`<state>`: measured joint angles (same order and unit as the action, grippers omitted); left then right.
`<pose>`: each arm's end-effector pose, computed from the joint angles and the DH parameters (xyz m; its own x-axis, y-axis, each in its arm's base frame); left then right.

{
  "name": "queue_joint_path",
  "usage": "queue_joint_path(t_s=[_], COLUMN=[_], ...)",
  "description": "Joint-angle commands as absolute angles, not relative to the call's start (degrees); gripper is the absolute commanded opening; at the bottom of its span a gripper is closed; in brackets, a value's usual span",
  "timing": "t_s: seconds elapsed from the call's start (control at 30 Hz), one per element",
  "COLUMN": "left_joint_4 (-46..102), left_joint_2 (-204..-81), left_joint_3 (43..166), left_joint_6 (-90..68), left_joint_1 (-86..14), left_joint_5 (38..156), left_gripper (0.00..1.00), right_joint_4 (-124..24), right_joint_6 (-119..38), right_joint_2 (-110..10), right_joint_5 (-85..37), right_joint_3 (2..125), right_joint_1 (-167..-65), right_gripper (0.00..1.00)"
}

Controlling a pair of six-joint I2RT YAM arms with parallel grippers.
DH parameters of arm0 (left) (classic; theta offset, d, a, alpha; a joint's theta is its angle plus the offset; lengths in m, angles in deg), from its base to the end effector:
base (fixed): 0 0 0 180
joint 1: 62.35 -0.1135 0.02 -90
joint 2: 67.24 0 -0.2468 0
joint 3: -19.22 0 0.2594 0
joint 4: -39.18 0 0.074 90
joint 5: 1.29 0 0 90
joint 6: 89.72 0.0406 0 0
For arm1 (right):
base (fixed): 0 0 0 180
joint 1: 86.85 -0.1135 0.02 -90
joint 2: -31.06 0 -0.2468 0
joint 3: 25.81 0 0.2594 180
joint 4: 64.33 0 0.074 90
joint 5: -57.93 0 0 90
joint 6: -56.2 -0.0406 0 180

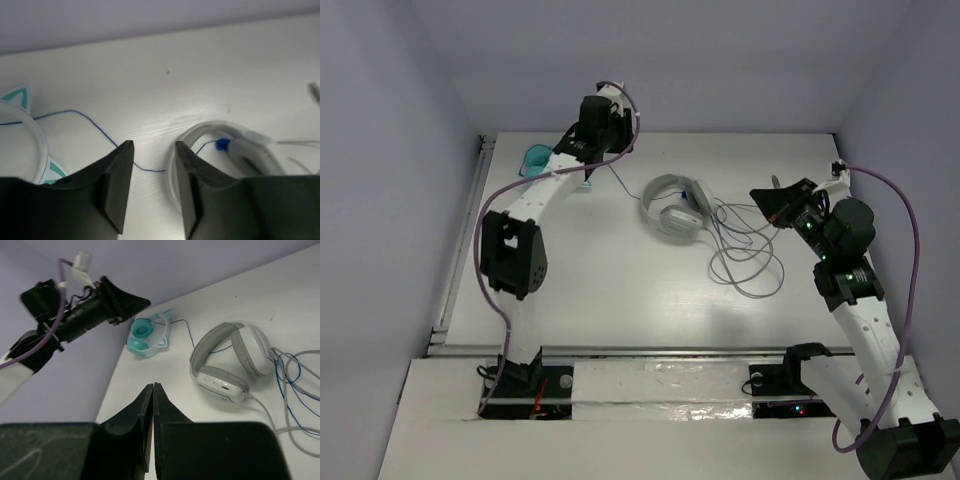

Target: Wrap the headphones

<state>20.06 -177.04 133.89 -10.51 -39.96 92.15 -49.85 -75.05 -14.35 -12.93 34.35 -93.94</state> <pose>0.4365 -0.1824 0.3395 -0.3048 -0.0765 -0.9493 0.3837 0.9024 -0.1960 0.2067 0.0391 0.3558 -0.2879 0.5919 -0.7529 -0.3354 0.6740 0.6582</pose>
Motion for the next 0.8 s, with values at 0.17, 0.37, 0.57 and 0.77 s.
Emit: queue_joint_path(t_s=[0.17, 0.37, 0.57, 0.77], left_joint_4=[7.78, 7.78, 9.54, 6.82], left_joint_2=[-192.13, -196.35, -197.67, -200.57], left_joint_3=[148.7, 149.32, 147.56, 149.14], left_joint_6=[1.6, 3.27, 3.62, 4.94], left_joint_1=[-38.89, -37.22, -36.69, -35.63], left_joint_5=[97.77, 99.78, 102.25, 98.82], left_gripper=[0.49, 0.55, 0.58, 0.58], right_joint_4=[-55.79, -55.62, -56.06, -56.84], right_joint_6=[-75.2, -74.93, -74.93, -74.93], right_joint_2=[-14.73, -15.08, -15.7, -15.87], right_joint_5=[-10.62, -10.01, -9.57, -8.78], right_joint_3=[33.18, 32.74, 32.65, 32.3], right_joint_1=[-93.7, -93.7, -93.7, -93.7], right_gripper=[0.34, 0.42, 0.43, 0.43])
